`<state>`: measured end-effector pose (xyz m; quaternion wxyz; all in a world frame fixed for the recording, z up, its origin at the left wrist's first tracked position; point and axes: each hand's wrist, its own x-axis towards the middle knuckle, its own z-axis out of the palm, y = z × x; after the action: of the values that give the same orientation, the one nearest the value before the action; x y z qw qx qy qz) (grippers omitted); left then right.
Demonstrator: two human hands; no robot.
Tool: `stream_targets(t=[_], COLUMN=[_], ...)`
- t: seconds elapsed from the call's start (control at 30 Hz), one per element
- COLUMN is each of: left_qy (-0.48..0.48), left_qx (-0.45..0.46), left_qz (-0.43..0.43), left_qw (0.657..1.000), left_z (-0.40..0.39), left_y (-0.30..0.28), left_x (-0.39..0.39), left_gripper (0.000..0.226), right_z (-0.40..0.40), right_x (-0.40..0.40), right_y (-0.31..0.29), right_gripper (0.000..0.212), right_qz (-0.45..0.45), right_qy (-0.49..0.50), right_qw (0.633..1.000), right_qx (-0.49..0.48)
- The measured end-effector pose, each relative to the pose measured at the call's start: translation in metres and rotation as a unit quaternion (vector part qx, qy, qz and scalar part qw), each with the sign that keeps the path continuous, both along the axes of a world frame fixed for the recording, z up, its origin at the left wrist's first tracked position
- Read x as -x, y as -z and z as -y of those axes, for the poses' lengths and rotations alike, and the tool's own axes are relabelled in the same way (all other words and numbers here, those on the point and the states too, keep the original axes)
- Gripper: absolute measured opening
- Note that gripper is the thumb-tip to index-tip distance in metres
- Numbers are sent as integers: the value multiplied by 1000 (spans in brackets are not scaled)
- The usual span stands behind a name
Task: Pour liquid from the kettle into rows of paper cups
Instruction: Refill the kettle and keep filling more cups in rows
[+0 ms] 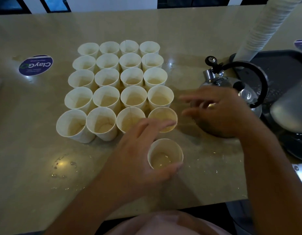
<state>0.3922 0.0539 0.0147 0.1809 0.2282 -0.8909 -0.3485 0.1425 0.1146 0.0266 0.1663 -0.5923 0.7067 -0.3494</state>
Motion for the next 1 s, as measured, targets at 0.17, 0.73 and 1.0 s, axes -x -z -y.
stream_targets(t=[0.17,0.73,1.0], left_qy=[-43,-9,-34], left_qx=[-19,53,38], left_qz=[-32,50,27], left_qw=[998,997,998], left_z=[23,81,84], left_y=[-24,-54,-64], left_x=[35,203,194], left_gripper=[45,30,35], right_z=[-14,-8,-17], right_x=[25,68,65], right_y=[-6,7,-18], right_gripper=[12,14,19], right_qz=[-38,158,155], right_qy=[241,418,338], right_qw=[949,869,911], right_qx=[202,211,180])
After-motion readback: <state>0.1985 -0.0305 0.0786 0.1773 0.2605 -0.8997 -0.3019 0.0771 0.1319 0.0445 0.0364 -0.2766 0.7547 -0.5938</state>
